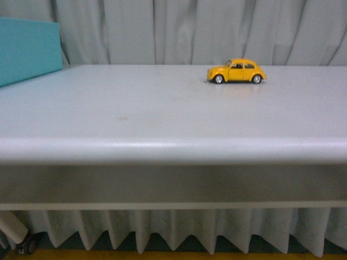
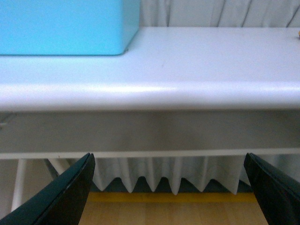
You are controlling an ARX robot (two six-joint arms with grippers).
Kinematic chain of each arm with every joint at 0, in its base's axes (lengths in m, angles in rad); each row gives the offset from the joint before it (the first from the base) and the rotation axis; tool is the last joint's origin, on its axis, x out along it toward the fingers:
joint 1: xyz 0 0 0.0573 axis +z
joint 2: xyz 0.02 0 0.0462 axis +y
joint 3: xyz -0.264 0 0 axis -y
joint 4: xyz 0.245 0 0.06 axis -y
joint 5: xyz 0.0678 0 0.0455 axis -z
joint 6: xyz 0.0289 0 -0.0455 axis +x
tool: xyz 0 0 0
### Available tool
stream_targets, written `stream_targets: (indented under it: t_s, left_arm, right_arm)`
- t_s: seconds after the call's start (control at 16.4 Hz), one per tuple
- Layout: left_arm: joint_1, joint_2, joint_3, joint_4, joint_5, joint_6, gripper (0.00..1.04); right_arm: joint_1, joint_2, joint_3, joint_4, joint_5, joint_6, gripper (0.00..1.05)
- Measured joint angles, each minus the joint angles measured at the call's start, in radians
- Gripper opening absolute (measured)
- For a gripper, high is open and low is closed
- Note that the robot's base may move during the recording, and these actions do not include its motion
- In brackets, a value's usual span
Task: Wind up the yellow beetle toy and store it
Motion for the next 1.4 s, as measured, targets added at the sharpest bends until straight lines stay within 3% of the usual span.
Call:
stream_targets:
  t_s: [1.4]
  left_arm:
    - [0.0, 0.0, 0.0, 0.0, 0.0, 0.0, 0.98]
  right_arm:
    - [0.0, 0.0, 0.0, 0.001, 0.0, 0.003, 0.98]
